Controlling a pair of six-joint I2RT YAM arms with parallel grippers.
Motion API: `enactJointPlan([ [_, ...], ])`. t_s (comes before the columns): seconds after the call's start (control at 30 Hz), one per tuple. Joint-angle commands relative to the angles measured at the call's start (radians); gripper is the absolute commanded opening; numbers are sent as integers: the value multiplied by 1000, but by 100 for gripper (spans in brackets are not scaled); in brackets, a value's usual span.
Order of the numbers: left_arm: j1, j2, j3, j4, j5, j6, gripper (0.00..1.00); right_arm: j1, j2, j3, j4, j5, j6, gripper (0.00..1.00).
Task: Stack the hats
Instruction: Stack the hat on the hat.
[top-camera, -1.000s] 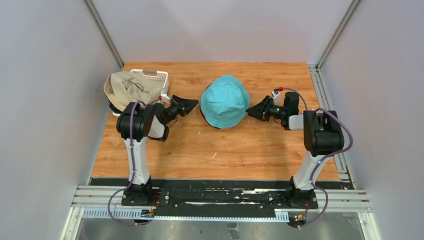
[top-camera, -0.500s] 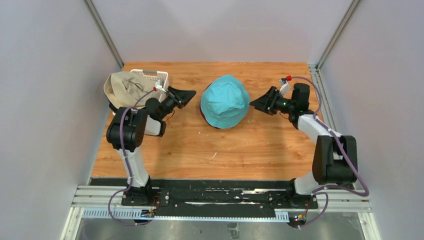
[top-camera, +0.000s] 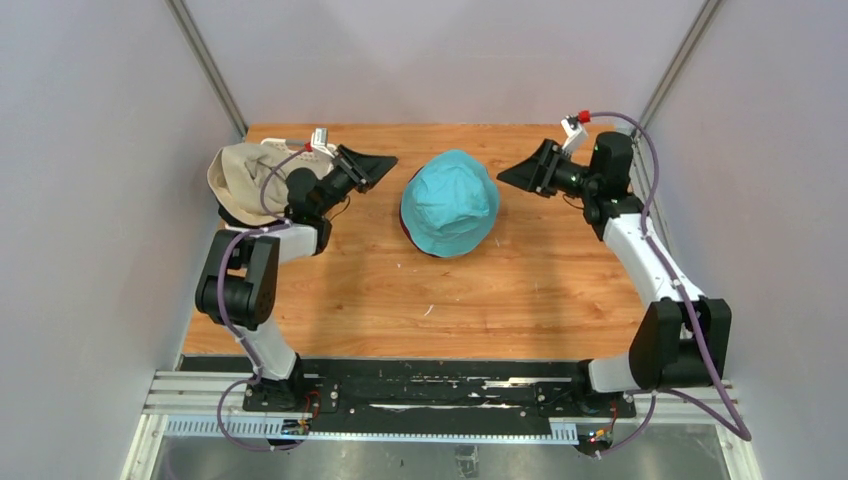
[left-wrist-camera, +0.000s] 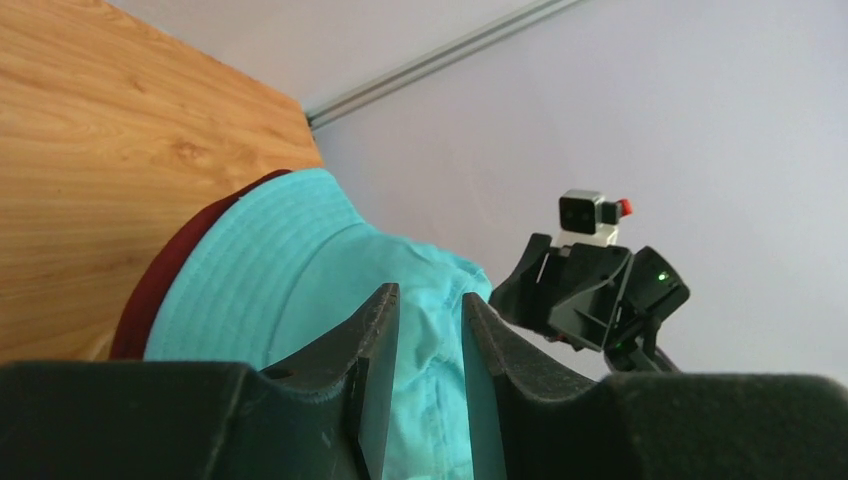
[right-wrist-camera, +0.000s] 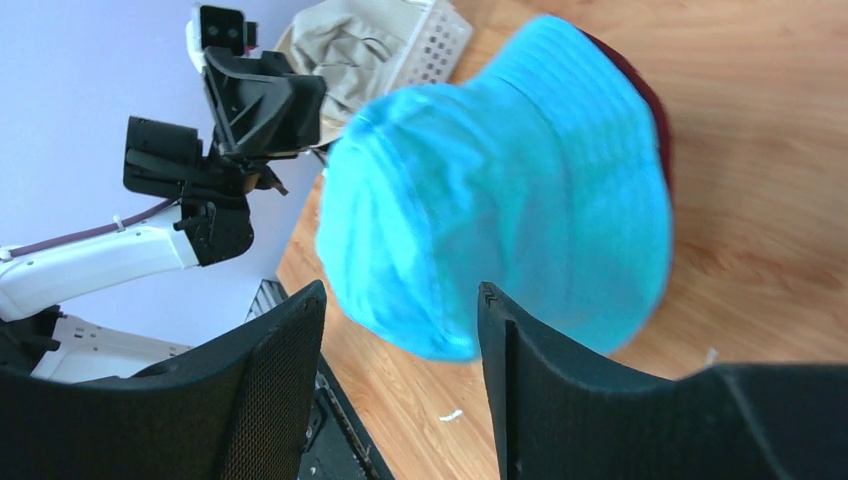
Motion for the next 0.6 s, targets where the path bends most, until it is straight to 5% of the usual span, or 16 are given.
enactJointPlan([
  [0.0, -30, -99, 63, -235, -3, 158, 34, 87, 58, 99, 3, 11, 2, 57],
  [0.23, -49, -224, 94, -488, -44, 331, 36, 165, 159, 200, 53, 1, 41, 54],
  [0.57, -50, -296, 44, -527, -59, 365, 36, 239, 233, 277, 92, -13, 71, 54],
])
